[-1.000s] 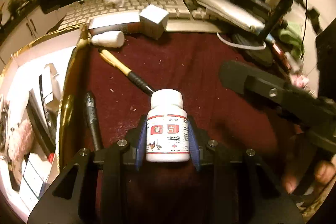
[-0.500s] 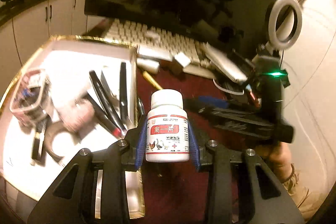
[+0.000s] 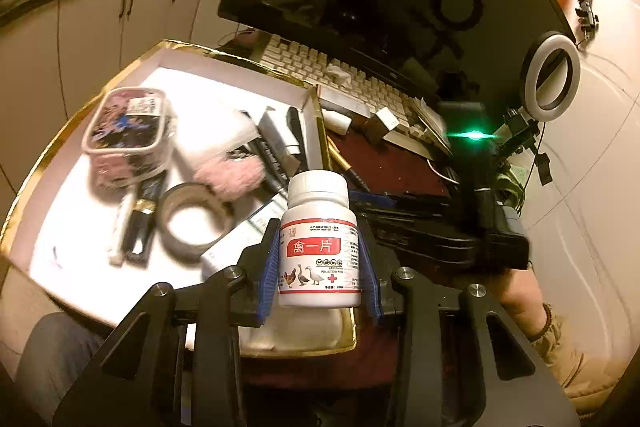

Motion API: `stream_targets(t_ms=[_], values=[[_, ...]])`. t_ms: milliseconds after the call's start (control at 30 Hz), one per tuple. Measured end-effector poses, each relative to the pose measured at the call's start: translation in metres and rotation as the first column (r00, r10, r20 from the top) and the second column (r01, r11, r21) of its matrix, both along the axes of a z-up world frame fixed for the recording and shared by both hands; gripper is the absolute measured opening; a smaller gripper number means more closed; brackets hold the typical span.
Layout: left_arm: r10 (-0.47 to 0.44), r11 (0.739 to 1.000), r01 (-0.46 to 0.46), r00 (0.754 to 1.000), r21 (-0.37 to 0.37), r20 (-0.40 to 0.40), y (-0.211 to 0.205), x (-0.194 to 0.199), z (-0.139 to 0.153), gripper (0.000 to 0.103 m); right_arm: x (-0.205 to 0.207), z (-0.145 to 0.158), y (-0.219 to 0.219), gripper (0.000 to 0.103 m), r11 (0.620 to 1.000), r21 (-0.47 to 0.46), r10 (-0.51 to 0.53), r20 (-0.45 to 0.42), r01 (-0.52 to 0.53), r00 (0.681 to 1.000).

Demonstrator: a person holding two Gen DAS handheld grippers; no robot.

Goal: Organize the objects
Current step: 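Grasp the black marker with the right gripper while the left gripper holds the bottle, then carry the bottle and marker over the tray and release them inside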

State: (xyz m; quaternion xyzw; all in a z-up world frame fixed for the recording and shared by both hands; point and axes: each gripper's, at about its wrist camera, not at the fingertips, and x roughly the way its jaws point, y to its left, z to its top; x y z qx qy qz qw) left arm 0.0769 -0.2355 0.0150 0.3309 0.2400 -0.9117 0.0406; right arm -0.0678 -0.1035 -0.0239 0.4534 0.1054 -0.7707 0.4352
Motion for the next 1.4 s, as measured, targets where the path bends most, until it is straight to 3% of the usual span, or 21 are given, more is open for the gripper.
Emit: stream_targets(t_ms=[100, 167, 433, 1000, 1400], values=[[-0.008, 1.0, 0.008, 1.0, -0.004, -0.007, -0.001, 0.01, 0.002, 0.035, 0.008, -0.001, -0.012, 0.025, 0.997, 0.076, -0.025, -0.081, 0.031, 0.996], [-0.026, 0.999, 0.026, 1.0, -0.021, -0.014, 0.001, 0.016, 0.004, 0.035, 0.012, -0.002, -0.013, 0.015, 0.993, 0.114, -0.026, -0.125, 0.041, 0.992], [-0.028, 0.999, 0.026, 0.999, -0.042, -0.045, -0.006, 0.036, 0.013, 0.035, 0.018, -0.002, 0.027, 0.013, 0.986, 0.136, -0.075, -0.162, 0.098, 0.984], [0.058, 0.998, -0.058, 0.997, 0.005, -0.044, -0.032, 0.018, 0.003, 0.035, 0.018, 0.014, 0.056, 0.007, 0.994, -0.007, -0.112, -0.103, 0.112, 0.988], [0.073, 0.997, -0.073, 0.996, -0.001, -0.049, -0.051, -0.004, 0.006, 0.035, 0.018, 0.044, 0.04, 0.007, 0.995, -0.061, -0.084, -0.118, 0.077, 0.989]])
